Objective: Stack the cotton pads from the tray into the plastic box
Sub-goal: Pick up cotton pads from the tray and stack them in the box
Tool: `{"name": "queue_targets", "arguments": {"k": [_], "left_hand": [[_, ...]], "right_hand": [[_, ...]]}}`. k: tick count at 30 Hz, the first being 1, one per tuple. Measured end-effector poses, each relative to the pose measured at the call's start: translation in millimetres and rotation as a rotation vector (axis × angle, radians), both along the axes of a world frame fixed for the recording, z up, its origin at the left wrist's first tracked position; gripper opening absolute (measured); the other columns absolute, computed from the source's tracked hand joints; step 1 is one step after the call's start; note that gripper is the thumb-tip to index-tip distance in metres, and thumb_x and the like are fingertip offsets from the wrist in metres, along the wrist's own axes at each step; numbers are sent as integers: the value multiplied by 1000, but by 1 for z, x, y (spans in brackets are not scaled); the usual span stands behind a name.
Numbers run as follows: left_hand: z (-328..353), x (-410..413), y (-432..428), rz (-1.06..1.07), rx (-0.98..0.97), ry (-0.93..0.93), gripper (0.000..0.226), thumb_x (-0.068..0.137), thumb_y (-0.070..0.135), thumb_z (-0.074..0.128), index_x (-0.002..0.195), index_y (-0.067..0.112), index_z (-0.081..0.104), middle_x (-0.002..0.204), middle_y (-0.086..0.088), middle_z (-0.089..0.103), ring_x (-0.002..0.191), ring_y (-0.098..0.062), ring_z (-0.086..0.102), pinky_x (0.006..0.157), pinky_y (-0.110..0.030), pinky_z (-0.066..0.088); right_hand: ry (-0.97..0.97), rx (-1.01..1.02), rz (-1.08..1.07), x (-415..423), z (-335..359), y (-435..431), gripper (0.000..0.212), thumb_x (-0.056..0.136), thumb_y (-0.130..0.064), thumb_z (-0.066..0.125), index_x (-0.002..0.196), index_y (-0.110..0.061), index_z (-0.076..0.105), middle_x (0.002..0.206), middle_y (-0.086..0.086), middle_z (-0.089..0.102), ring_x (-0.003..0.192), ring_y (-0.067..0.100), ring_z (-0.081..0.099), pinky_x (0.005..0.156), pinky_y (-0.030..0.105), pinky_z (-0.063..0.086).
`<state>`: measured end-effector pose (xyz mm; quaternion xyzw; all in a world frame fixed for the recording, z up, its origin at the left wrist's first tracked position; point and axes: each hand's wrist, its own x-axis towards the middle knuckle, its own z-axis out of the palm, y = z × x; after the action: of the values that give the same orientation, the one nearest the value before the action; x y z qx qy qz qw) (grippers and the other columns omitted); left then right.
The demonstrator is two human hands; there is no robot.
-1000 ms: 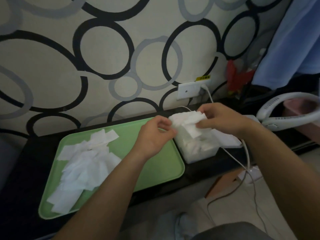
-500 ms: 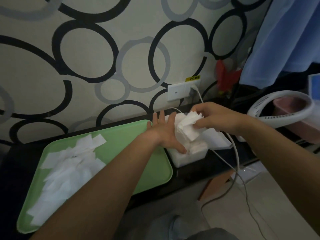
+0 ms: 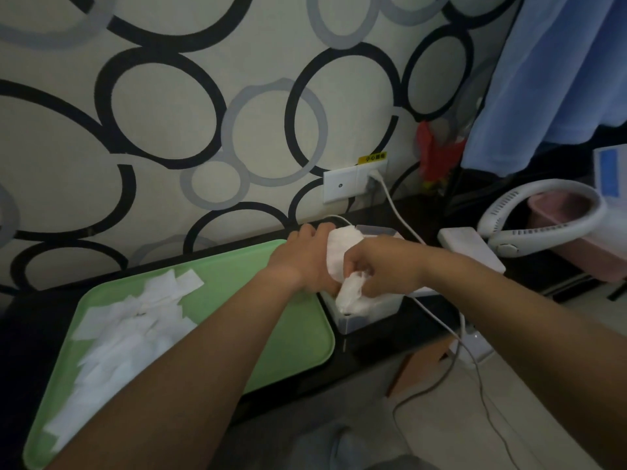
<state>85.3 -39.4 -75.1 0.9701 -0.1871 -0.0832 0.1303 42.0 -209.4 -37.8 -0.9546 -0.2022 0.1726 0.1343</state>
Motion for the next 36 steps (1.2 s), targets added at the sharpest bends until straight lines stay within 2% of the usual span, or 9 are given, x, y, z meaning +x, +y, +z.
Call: {"name": "queue_targets", "arguments": {"k": [5, 12, 17, 21, 24, 28, 29, 32, 36], "left_hand": [[2, 0, 2, 17, -17, -10, 114, 54, 53, 88, 147, 31, 27, 140, -3, 41, 128, -28, 46, 101, -49, 46], [-2, 1, 3, 25, -35, -26, 111, 58, 48, 89, 149, 28, 28, 143, -3, 40, 130, -29, 45, 103, -46, 44], [-2, 1, 3, 28, -39, -35, 110, 59, 46, 89, 149, 27, 29, 143, -3, 40, 129, -28, 47, 102, -44, 44], [-2, -1, 3, 35, -81, 8, 106, 63, 44, 87, 149, 25, 29, 145, -4, 36, 131, -28, 45, 103, -45, 44], [-3, -3, 4, 51, -154, 52, 108, 64, 38, 87, 152, 23, 26, 149, -3, 32, 134, -26, 43, 105, -41, 42], [-1, -7, 10, 58, -339, 137, 103, 56, 36, 90, 144, 18, 39, 147, -3, 44, 127, -23, 51, 100, -37, 47], [0, -10, 13, 62, -387, 144, 103, 58, 34, 90, 145, 17, 39, 148, -4, 46, 130, -23, 50, 104, -36, 45], [1, -23, 31, 99, -458, 139, 100, 78, 28, 83, 157, 16, 23, 160, -1, 32, 145, -19, 34, 114, -28, 29], [-4, -46, 67, 202, -566, 125, 87, 84, 30, 79, 155, 23, 29, 157, 2, 40, 144, -14, 37, 113, -27, 32]], "right_hand": [[-12, -274, 11, 3, -5, 12, 28, 93, -23, 60, 120, -25, 64, 109, -1, 63, 103, 20, 58, 80, 29, 44], [39, -194, 77, 2, -5, 26, 27, 84, -17, 73, 109, -27, 70, 111, -7, 66, 105, 16, 58, 89, 30, 48], [-60, -255, 0, -5, -9, 32, 27, 91, -22, 67, 118, -21, 65, 120, -2, 63, 99, 14, 52, 78, 22, 37], [58, -412, -77, 4, -15, 37, 33, 99, -25, 55, 129, -13, 57, 130, 5, 56, 122, 23, 50, 97, 28, 38], [112, -482, -100, 9, -23, 38, 34, 97, -30, 57, 128, -16, 58, 131, 6, 57, 122, 26, 52, 101, 34, 41], [21, -453, -152, 4, -23, 40, 32, 95, -31, 60, 123, -15, 61, 126, 6, 58, 120, 26, 53, 100, 35, 42], [16, -436, -157, 2, -20, 40, 30, 94, -32, 61, 119, -15, 63, 121, 6, 58, 116, 25, 54, 98, 35, 44], [-89, -311, -98, -8, -6, 35, 20, 87, -22, 68, 106, -21, 69, 105, 0, 61, 93, 19, 53, 90, 38, 53], [-137, -160, -106, -17, 23, 42, 26, 82, -14, 69, 104, -28, 73, 101, -9, 63, 99, 15, 61, 86, 38, 55]]}}
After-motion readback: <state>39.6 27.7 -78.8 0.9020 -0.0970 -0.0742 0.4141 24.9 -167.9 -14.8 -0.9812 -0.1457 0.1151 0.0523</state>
